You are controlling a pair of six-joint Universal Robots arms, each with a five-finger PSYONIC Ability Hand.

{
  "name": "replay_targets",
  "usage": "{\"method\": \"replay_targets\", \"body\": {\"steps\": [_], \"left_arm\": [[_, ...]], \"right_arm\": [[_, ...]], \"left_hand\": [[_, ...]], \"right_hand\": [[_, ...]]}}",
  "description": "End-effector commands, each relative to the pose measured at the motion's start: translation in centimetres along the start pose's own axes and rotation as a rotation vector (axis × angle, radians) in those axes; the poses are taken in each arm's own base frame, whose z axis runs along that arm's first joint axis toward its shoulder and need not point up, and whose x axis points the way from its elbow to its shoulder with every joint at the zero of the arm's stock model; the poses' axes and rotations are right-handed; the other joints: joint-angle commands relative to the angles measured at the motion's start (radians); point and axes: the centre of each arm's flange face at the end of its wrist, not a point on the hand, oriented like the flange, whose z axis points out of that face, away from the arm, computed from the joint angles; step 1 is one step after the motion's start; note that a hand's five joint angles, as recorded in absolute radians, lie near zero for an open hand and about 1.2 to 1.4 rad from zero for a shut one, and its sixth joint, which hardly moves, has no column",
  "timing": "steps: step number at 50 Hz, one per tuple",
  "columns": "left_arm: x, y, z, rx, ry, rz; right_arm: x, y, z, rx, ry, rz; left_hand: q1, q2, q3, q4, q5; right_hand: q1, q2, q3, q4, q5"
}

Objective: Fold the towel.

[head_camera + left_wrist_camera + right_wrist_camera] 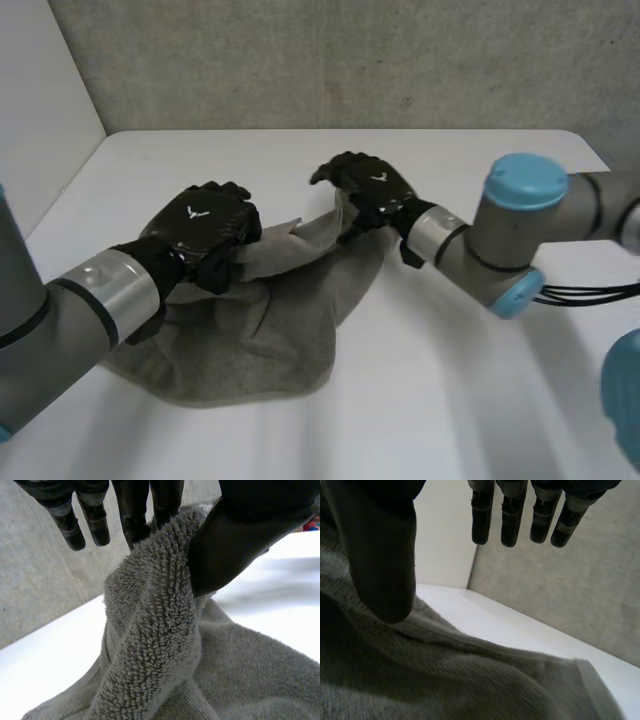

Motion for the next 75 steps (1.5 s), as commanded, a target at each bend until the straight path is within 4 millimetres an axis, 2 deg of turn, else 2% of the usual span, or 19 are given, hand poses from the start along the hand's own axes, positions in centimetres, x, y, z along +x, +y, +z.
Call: {"method": "replay_targets", "body": {"steps": [1, 3, 5, 8, 10, 12, 13, 16, 18, 19, 20, 21, 27, 29, 33, 46, 61, 68, 75], "left_arm": [[0.3, -1.6, -1.9, 0.059, -0.01, -0.02], [0.2, -1.8, -2.2, 0.069, -0.016, -0.027], [0.1, -2.2, -2.5, 0.083, -0.024, -0.031], [-0.1, -2.6, -2.9, 0.101, -0.037, -0.031], [-1.2, -2.8, -2.9, 0.108, -0.073, -0.034], [-1.9, -2.6, -2.8, 0.103, -0.095, -0.039], [-1.9, -2.6, -2.8, 0.103, -0.096, -0.04], [-3.6, -2.3, -2.7, 0.094, -0.149, -0.052], [-5.0, -2.1, -2.6, 0.085, -0.188, -0.066], [-5.0, -2.1, -2.6, 0.085, -0.188, -0.066], [-5.3, -2.0, -2.6, 0.082, -0.197, -0.071], [-5.3, -2.0, -2.6, 0.082, -0.197, -0.071], [-4.9, -1.6, -2.7, 0.07, -0.185, -0.074], [-4.8, -1.6, -2.7, 0.07, -0.182, -0.073], [-4.6, -1.9, -3.1, 0.083, -0.185, -0.067], [-3.9, -2.2, -4.1, 0.103, -0.176, -0.055], [-3.1, -1.7, -4.5, 0.091, -0.157, -0.055], [-2.6, -1.6, -4.6, 0.092, -0.145, -0.054], [-2.5, -1.8, -4.8, 0.099, -0.145, -0.051]], "right_arm": [[-2.2, 2.5, 1.6, -0.014, -0.059, 0.004], [-2.5, 2.9, 1.8, -0.018, -0.067, 0.003], [-2.5, 3.4, 2.2, -0.016, -0.07, -0.012], [-2.3, 3.5, 2.3, -0.013, -0.064, -0.024], [-1.6, 3.4, 2.3, -0.009, -0.046, -0.041], [-1.2, 3.3, 2.3, -0.007, -0.034, -0.047], [-0.5, 3.1, 2.2, -0.002, -0.013, -0.052], [0.4, 2.9, 2.0, -0.002, 0.006, -0.051], [1.4, 3.0, 1.6, -0.011, 0.021, -0.047], [1.4, 3.0, 1.6, -0.011, 0.021, -0.047], [1.6, 3.3, 1.5, -0.023, 0.024, -0.042], [1.5, 3.4, 1.4, -0.033, 0.023, -0.036], [1.2, 4.1, 1.3, -0.049, 0.015, -0.028], [0.5, 4.2, 1.5, -0.045, 0.0, -0.034], [-0.7, 4.2, 1.7, -0.044, -0.02, -0.048], [-3.0, 2.0, 1.9, -0.007, -0.054, -0.072], [-3.6, -0.3, 1.7, 0.03, -0.082, -0.076], [-4.2, 0.1, 2.2, 0.034, -0.1, -0.069], [-4.3, 2.7, 2.7, 0.001, -0.108, -0.052]], "left_hand": [[0.135, 0.101, -0.044, -0.052, 0.093], [0.135, 0.101, -0.044, -0.052, 0.093], [0.135, 0.101, -0.044, -0.052, 0.093], [0.135, 0.101, -0.044, -0.052, 0.093], [0.135, 0.101, -0.044, -0.052, 0.093], [0.135, 0.101, -0.044, -0.052, 0.093], [0.135, 0.101, -0.044, -0.052, 0.093], [0.135, 0.101, -0.044, -0.052, 0.093], [0.135, 0.101, -0.044, -0.052, 0.093], [0.135, 0.101, -0.044, -0.052, 0.093], [0.135, 0.101, -0.044, -0.052, 0.093], [0.135, 0.101, -0.044, -0.052, 0.093], [0.135, 0.101, -0.044, -0.052, 0.093], [0.135, 0.101, -0.044, -0.052, 0.093], [0.135, 0.101, -0.044, -0.052, 0.093], [0.135, 0.101, -0.044, -0.052, 0.093], [0.135, 0.101, -0.044, -0.052, 0.093], [0.135, 0.101, -0.044, -0.052, 0.093], [0.135, 0.101, -0.044, -0.052, 0.093]], "right_hand": [[0.047, 0.039, -0.006, -0.007, 0.016], [0.056, 0.048, -0.006, -0.007, 0.025], [0.246, 0.237, -0.006, -0.007, 0.215], [0.373, 0.365, -0.006, -0.007, 0.342], [0.525, 0.517, -0.006, -0.007, 0.494], [0.546, 0.538, -0.006, -0.007, 0.515], [0.541, 0.532, -0.006, -0.007, 0.509], [0.508, 0.5, -0.006, -0.007, 0.477], [0.319, 0.31, -0.006, -0.007, 0.287], [0.318, 0.309, -0.006, -0.007, 0.286], [0.207, 0.199, -0.006, -0.007, 0.176], [0.145, 0.137, -0.006, -0.007, 0.114], [0.133, 0.124, -0.006, -0.007, 0.101], [0.013, 0.005, -0.006, -0.007, -0.018], [-0.035, -0.043, -0.006, -0.007, -0.066], [0.003, -0.005, -0.006, -0.007, -0.028], [0.132, 0.124, -0.006, -0.007, 0.101], [0.212, 0.203, -0.006, -0.007, 0.181], [0.212, 0.203, -0.006, -0.007, 0.181]]}}
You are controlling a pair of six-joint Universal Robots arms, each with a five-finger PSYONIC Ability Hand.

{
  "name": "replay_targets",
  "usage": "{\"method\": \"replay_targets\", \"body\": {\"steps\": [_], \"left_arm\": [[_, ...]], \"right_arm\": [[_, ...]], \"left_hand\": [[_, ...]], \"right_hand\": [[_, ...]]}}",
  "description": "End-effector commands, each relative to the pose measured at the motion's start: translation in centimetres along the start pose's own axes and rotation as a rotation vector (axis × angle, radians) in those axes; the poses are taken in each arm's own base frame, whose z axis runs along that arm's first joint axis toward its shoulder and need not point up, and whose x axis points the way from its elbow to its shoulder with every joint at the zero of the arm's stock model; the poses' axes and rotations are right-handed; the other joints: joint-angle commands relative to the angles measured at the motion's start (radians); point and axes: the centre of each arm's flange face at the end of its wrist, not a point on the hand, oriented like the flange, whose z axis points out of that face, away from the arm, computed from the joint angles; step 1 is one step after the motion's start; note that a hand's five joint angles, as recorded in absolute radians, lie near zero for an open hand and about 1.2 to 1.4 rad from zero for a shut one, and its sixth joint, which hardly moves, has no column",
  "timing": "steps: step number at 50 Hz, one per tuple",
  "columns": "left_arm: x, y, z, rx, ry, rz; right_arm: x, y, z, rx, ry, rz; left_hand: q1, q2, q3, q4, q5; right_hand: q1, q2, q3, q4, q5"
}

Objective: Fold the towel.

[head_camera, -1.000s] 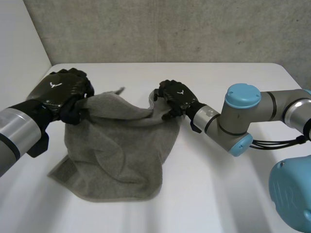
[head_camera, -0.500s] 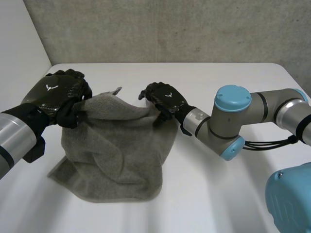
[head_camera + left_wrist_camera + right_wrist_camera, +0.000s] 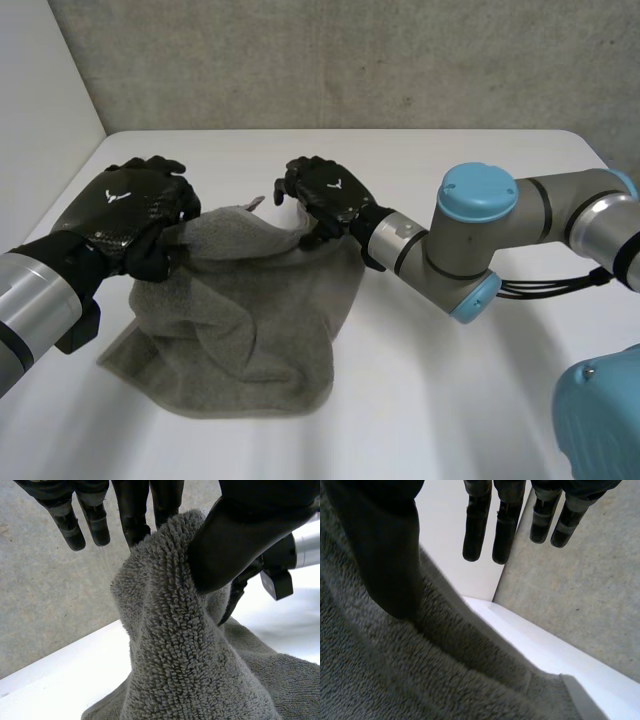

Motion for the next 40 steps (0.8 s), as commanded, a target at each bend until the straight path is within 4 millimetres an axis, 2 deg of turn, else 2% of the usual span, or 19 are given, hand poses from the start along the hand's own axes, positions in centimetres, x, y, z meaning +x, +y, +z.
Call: {"method": "replay_targets", "body": {"steps": [1, 7, 9, 11, 12, 13, 17, 20, 22, 23, 24, 25, 27, 28, 31, 32, 36, 37, 40], "left_arm": [[0.1, -0.2, -0.1, 0.007, 0.001, 0.003], [-0.1, -0.3, -0.2, 0.012, -0.007, 0.004], [-0.1, -0.3, -0.2, 0.012, -0.007, 0.004], [-0.1, -0.3, -0.2, 0.014, -0.009, 0.002], [-0.1, -0.3, -0.2, 0.014, -0.009, 0.002], [-0.2, -0.3, -0.2, 0.013, -0.012, 0.002], [-0.4, -0.3, 0.0, 0.016, -0.017, 0.002], [-0.8, -0.3, 0.2, 0.019, -0.029, 0.003], [-1.2, -0.4, 0.4, 0.02, -0.04, 0.001], [-1.6, -0.6, 0.7, 0.032, -0.051, 0.005], [-1.8, -0.7, 1.0, 0.049, -0.056, 0.008], [-1.8, -0.8, 1.0, 0.049, -0.056, 0.008], [-1.9, -1.4, 2.0, 0.106, -0.053, 0.008], [-1.9, -1.4, 2.0, 0.106, -0.053, 0.008], [-1.5, -2.6, 2.8, 0.175, -0.02, -0.104], [-1.5, -2.6, 2.8, 0.175, -0.02, -0.104], [-1.3, -2.8, 3.1, 0.196, 0.004, -0.208], [-1.3, -2.8, 3.1, 0.196, 0.004, -0.208], [-1.3, -2.0, 3.5, 0.181, 0.003, -0.229]], "right_arm": [[-0.2, 2.0, 0.4, -0.024, -0.006, 0.015], [0.0, 2.8, 0.7, -0.024, 0.0, 0.015], [0.0, 2.9, 0.8, -0.023, 0.003, 0.014], [0.3, 2.6, 0.9, -0.011, 0.008, 0.007], [0.3, 2.6, 0.9, -0.011, 0.008, 0.007], [0.5, 2.5, 0.9, -0.003, 0.014, 0.002], [1.2, 1.9, 0.9, 0.015, 0.035, -0.008], [2.0, -0.1, 0.5, 0.042, 0.064, -0.026], [3.6, -3.2, -0.5, 0.078, 0.117, -0.053], [3.6, -3.3, -0.5, 0.078, 0.117, -0.053], [4.5, -5.0, -1.3, 0.096, 0.145, -0.074], [4.5, -5.0, -1.3, 0.096, 0.145, -0.074], [5.2, -10.2, -3.4, 0.158, 0.178, -0.138], [5.2, -10.2, -3.4, 0.158, 0.178, -0.138], [3.6, -15.8, -6.8, 0.212, 0.193, -0.191], [3.6, -15.9, -6.8, 0.212, 0.193, -0.191], [0.6, -18.5, -10.3, 0.216, 0.188, -0.204], [-0.2, -18.6, -11.5, 0.196, 0.192, -0.21], [-0.4, -17.9, -12.5, 0.154, 0.204, -0.219]], "left_hand": [[0.135, 0.101, -0.044, -0.052, 0.093], [0.135, 0.101, -0.044, -0.052, 0.093], [0.135, 0.101, -0.044, -0.052, 0.093], [0.135, 0.101, -0.044, -0.052, 0.093], [0.135, 0.101, -0.044, -0.052, 0.093], [0.135, 0.101, -0.044, -0.052, 0.093], [0.135, 0.101, -0.044, -0.052, 0.093], [0.135, 0.101, -0.044, -0.052, 0.093], [0.135, 0.101, -0.044, -0.052, 0.093], [0.135, 0.101, -0.044, -0.052, 0.093], [0.135, 0.101, -0.044, -0.052, 0.093], [0.135, 0.101, -0.044, -0.052, 0.093], [0.135, 0.101, -0.044, -0.052, 0.093], [0.135, 0.101, -0.044, -0.052, 0.093], [0.135, 0.101, -0.044, -0.052, 0.093], [0.135, 0.101, -0.044, -0.052, 0.093], [0.135, 0.101, -0.044, -0.052, 0.093], [0.135, 0.101, -0.044, -0.052, 0.093], [0.121, 0.086, -0.044, -0.052, 0.079]], "right_hand": [[0.015, 0.023, -0.006, -0.007, 0.008], [0.077, 0.085, -0.006, -0.007, 0.069], [0.18, 0.187, -0.006, -0.007, 0.172], [0.524, 0.532, -0.006, -0.007, 0.517], [0.526, 0.534, -0.006, -0.007, 0.519], [0.749, 0.757, -0.006, -0.007, 0.741], [0.751, 0.759, -0.006, -0.007, 0.744], [0.751, 0.759, -0.006, -0.007, 0.744], [0.751, 0.759, -0.006, -0.007, 0.744], [0.751, 0.759, -0.006, -0.007, 0.744], [0.751, 0.759, -0.006, -0.007, 0.744], [0.751, 0.759, -0.006, -0.007, 0.744], [0.751, 0.759, -0.006, -0.007, 0.744], [0.751, 0.759, -0.006, -0.007, 0.744], [0.751, 0.759, -0.006, -0.007, 0.744], [0.751, 0.759, -0.006, -0.007, 0.744], [0.751, 0.759, -0.006, -0.007, 0.744], [0.751, 0.759, -0.006, -0.007, 0.744], [0.751, 0.759, -0.006, -0.007, 0.744]]}}
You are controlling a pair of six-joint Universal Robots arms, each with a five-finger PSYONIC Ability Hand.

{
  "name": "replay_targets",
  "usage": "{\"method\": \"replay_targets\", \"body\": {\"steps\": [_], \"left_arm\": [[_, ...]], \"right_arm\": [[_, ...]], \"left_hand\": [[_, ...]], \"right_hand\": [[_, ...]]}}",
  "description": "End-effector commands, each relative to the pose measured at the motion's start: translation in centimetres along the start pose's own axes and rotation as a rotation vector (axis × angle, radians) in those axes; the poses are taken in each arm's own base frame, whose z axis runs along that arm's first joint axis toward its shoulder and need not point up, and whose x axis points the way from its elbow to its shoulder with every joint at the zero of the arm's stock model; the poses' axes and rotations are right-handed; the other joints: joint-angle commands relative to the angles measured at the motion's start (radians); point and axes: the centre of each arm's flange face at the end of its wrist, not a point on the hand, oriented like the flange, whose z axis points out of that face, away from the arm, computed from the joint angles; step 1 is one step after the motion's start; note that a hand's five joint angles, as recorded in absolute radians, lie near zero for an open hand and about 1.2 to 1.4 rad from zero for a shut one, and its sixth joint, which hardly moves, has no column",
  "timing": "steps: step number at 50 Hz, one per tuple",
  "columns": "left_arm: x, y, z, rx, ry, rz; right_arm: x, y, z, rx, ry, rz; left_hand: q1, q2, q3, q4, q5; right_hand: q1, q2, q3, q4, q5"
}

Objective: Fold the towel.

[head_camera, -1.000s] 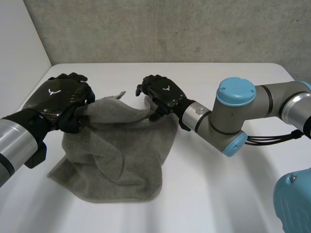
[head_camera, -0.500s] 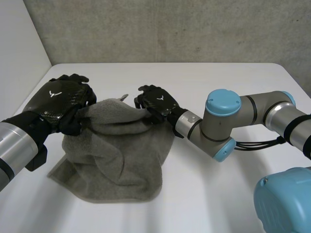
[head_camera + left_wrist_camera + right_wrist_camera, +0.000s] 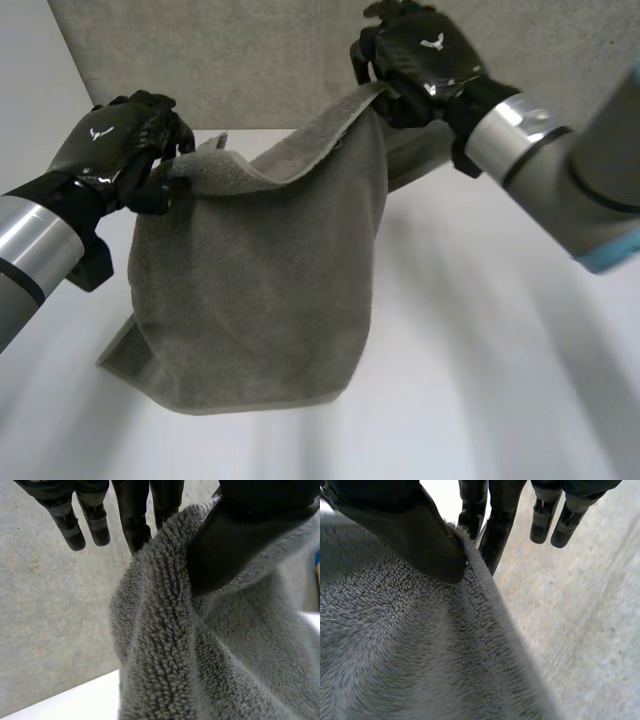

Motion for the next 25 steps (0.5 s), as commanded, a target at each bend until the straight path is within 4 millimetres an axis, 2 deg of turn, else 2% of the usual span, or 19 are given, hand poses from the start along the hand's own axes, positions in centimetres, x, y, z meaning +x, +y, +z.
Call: {"method": "replay_targets", "body": {"steps": [1, 2, 3, 4, 5, 6, 7, 8, 9, 10, 11, 12, 13, 14, 15, 16, 19, 21, 25], "left_arm": [[0.0, 1.7, 0.5, -0.027, 0.004, -0.085], [-0.1, 2.8, 0.5, -0.061, -0.002, -0.095], [-0.1, 2.8, 0.5, -0.062, -0.002, -0.095], [-0.2, 3.9, 0.6, -0.098, -0.003, -0.107], [-0.2, 3.9, 0.6, -0.098, -0.003, -0.107], [-0.3, 5.0, 0.5, -0.136, -0.007, -0.118], [-0.2, 6.1, 0.5, -0.169, -0.008, -0.126], [-0.2, 6.1, 0.5, -0.17, -0.008, -0.126], [-0.2, 7.2, 0.5, -0.206, -0.006, -0.138], [-0.1, 8.5, 0.4, -0.251, -0.006, -0.152], [-0.1, 8.5, 0.4, -0.251, -0.006, -0.152], [-0.1, 8.5, 0.4, -0.251, -0.006, -0.152], [-0.1, 9.9, 0.4, -0.296, -0.007, -0.166], [-0.2, 11.2, 0.5, -0.339, -0.011, -0.179], [-0.2, 11.2, 0.5, -0.339, -0.011, -0.179], [-0.3, 12.1, 0.5, -0.369, -0.015, -0.188], [-0.2, 13.1, 0.5, -0.402, -0.018, -0.197], [-0.2, 13.4, 0.5, -0.411, -0.017, -0.199], [0.0, 13.6, 0.3, -0.418, -0.016, -0.199]], "right_arm": [[-1.8, -0.7, -5.1, -0.121, 0.0, -0.05], [-2.3, 0.7, -6.2, -0.193, -0.011, -0.088], [-2.3, 0.7, -6.2, -0.194, -0.011, -0.089], [-2.9, 1.9, -7.3, -0.267, -0.032, -0.138], [-3.4, 3.5, -8.5, -0.351, -0.055, -0.189], [-3.4, 3.5, -8.5, -0.351, -0.056, -0.189], [-3.9, 4.9, -9.6, -0.422, -0.082, -0.243], [-4.4, 6.3, -10.6, -0.479, -0.117, -0.282], [-4.4, 6.3, -10.6, -0.48, -0.117, -0.283], [-4.4, 7.9, -11.2, -0.523, -0.133, -0.305], [-4.4, 7.9, -11.3, -0.524, -0.133, -0.305], [-4.3, 9.5, -11.5, -0.551, -0.134, -0.3], [-4.0, 11.0, -11.5, -0.567, -0.127, -0.287], [-4.0, 11.0, -11.5, -0.567, -0.127, -0.287], [-3.9, 12.2, -11.4, -0.577, -0.116, -0.273], [-3.8, 13.1, -11.5, -0.584, -0.102, -0.252], [-3.7, 13.6, -11.5, -0.587, -0.087, -0.228], [-3.6, 14.1, -11.5, -0.588, -0.05, -0.141], [-3.2, 14.1, -11.4, -0.575, -0.008, -0.051]], "left_hand": [[0.118, 0.086, -0.044, -0.052, 0.079], [0.113, 0.081, -0.044, -0.052, 0.073], [0.112, 0.081, -0.044, -0.052, 0.073], [0.092, 0.06, -0.044, -0.052, 0.053], [0.092, 0.06, -0.044, -0.052, 0.052], [0.077, 0.045, -0.044, -0.052, 0.038], [0.069, 0.037, -0.044, -0.052, 0.029], [0.068, 0.037, -0.044, -0.052, 0.029], [0.045, 0.013, -0.044, -0.052, 0.006], [0.027, -0.004, -0.044, -0.052, -0.012], [0.027, -0.005, -0.044, -0.052, -0.012], [0.027, -0.005, -0.044, -0.052, -0.012], [0.019, -0.013, -0.044, -0.052, -0.021], [-0.002, -0.034, -0.044, -0.052, -0.041], [-0.002, -0.034, -0.044, -0.052, -0.041], [-0.049, -0.08, -0.044, -0.052, -0.088], [-0.137, -0.169, -0.044, -0.052, -0.176], [-0.157, -0.189, -0.044, -0.052, -0.197], [-0.336, -0.368, -0.044, -0.052, -0.376]], "right_hand": [[0.08, 0.087, -0.006, -0.007, 0.07], [0.08, 0.087, -0.006, -0.007, 0.07], [0.08, 0.087, -0.006, -0.007, 0.07], [0.08, 0.087, -0.006, -0.007, 0.07], [0.08, 0.087, -0.006, -0.007, 0.07], [0.08, 0.087, -0.006, -0.007, 0.07], [0.08, 0.087, -0.006, -0.007, 0.07], [0.08, 0.087, -0.006, -0.007, 0.07], [0.08, 0.087, -0.006, -0.007, 0.07], [0.08, 0.087, -0.006, -0.007, 0.07], [0.08, 0.087, -0.006, -0.007, 0.07], [0.08, 0.087, -0.006, -0.007, 0.07], [0.08, 0.087, -0.006, -0.007, 0.07], [0.08, 0.087, -0.006, -0.007, 0.07], [0.08, 0.087, -0.006, -0.007, 0.07], [0.08, 0.087, -0.006, -0.007, 0.07], [0.08, 0.087, -0.006, -0.007, 0.07], [-0.421, -0.415, -0.006, -0.007, -0.432], [-0.474, -0.467, -0.006, -0.007, -0.484]]}}
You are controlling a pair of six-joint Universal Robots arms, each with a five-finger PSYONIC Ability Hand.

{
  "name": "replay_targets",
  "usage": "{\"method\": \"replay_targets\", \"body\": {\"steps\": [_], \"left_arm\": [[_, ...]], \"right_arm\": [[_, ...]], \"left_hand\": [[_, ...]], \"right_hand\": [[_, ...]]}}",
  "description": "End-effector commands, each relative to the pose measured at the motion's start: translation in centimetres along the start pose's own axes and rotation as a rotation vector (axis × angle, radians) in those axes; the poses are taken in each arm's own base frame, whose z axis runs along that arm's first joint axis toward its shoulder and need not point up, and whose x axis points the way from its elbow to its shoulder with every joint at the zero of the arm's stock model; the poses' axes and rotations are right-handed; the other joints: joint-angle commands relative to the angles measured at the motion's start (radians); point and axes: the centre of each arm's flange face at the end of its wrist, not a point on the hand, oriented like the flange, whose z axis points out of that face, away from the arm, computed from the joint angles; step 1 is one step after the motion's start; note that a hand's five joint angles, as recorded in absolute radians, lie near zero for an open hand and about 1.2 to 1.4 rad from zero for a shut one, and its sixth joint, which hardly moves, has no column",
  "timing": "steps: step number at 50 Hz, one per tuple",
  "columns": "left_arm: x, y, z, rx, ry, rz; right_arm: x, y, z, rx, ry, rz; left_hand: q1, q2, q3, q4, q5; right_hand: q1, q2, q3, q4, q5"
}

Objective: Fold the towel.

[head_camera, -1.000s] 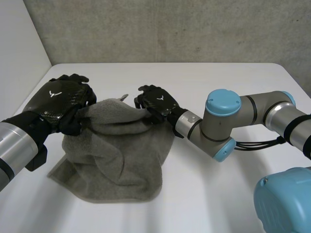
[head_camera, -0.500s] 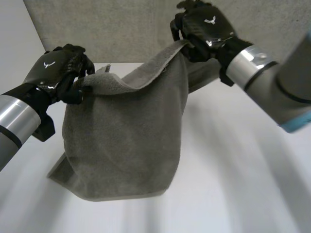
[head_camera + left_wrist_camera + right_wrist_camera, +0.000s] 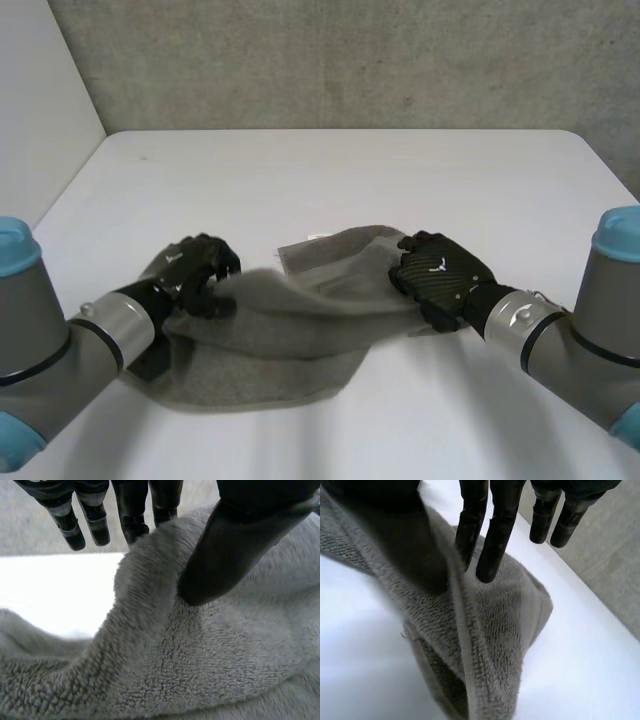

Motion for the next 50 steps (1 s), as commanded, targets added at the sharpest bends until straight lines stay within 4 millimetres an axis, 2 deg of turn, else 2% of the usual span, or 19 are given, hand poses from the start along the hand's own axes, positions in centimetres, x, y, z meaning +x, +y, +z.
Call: {"method": "replay_targets", "body": {"steps": [1, 6, 8, 9, 11, 17, 20, 22, 28, 33, 36, 41, 50], "left_arm": [[0.0, 0.7, 0.1, -0.021, -0.002, -0.005], [0.5, 0.9, -0.1, -0.022, -0.013, 0.003], [0.7, 1.0, -0.2, -0.021, -0.02, 0.01], [0.7, 1.0, -0.2, -0.021, -0.02, 0.01], [0.8, 0.6, -0.1, -0.011, -0.017, 0.02], [1.0, -0.2, -0.3, 0.017, -0.008, 0.085], [1.4, -0.7, -0.3, 0.033, 0.005, 0.172], [2.4, -0.9, -0.4, 0.044, 0.044, 0.275], [3.6, -1.2, -0.4, 0.064, 0.099, 0.41], [4.4, -0.5, -0.5, 0.044, 0.169, 0.527], [5.8, 0.8, -1.1, -0.01, 0.246, 0.615], [6.2, 2.8, -1.1, -0.105, 0.292, 0.686], [6.4, 4.3, -0.4, -0.161, 0.302, 0.726]], "right_arm": [[0.6, 0.3, 0.5, 0.029, 0.034, 0.204], [0.6, 0.0, 0.2, 0.047, 0.04, 0.27], [0.6, 0.1, 0.2, 0.049, 0.044, 0.282], [0.6, 0.3, 0.3, 0.045, 0.043, 0.29], [0.6, 0.5, 0.3, 0.038, 0.043, 0.295], [0.7, 1.1, 0.1, 0.017, 0.043, 0.304], [1.0, 1.5, 0.0, 0.008, 0.049, 0.305], [1.1, 1.6, 0.0, 0.007, 0.052, 0.306], [1.2, 1.7, 0.0, 0.004, 0.056, 0.302], [1.2, 1.7, 0.0, 0.002, 0.062, 0.276], [1.2, 1.8, 0.0, -0.003, 0.066, 0.256], [1.2, 2.0, 0.0, -0.005, 0.069, 0.241], [1.9, 2.5, 0.1, -0.019, 0.108, 0.245]], "left_hand": [[-0.166, -0.168, -0.044, -0.052, -0.171], [-0.384, -0.385, -0.044, -0.052, -0.389], [-0.673, -0.675, -0.044, -0.052, -0.678], [-0.674, -0.676, -0.044, -0.052, -0.679], [-0.908, -0.91, -0.044, -0.052, -0.913], [-0.915, -0.917, -0.044, -0.052, -0.92], [-0.915, -0.917, -0.044, -0.052, -0.92], [-0.915, -0.917, -0.044, -0.052, -0.92], [-0.915, -0.917, -0.044, -0.052, -0.92], [-0.912, -0.914, -0.044, -0.052, -0.917], [-0.912, -0.914, -0.044, -0.052, -0.917], [-0.903, -0.905, -0.044, -0.052, -0.908], [-0.651, -0.653, -0.044, -0.052, -0.656]], "right_hand": [[-0.216, -0.207, -0.006, -0.007, -0.228], [-0.225, -0.217, -0.006, -0.007, -0.237], [-0.225, -0.217, -0.006, -0.007, -0.237], [-0.231, -0.222, -0.006, -0.007, -0.243], [-0.24, -0.231, -0.006, -0.007, -0.252], [-0.275, -0.266, -0.006, -0.007, -0.287], [-0.281, -0.272, -0.006, -0.007, -0.293], [-0.284, -0.275, -0.006, -0.007, -0.296], [-0.281, -0.272, -0.006, -0.007, -0.293], [-0.281, -0.272, -0.006, -0.007, -0.293], [-0.278, -0.27, -0.006, -0.007, -0.29], [-0.278, -0.27, -0.006, -0.007, -0.29], [-0.272, -0.264, -0.006, -0.007, -0.284]]}}
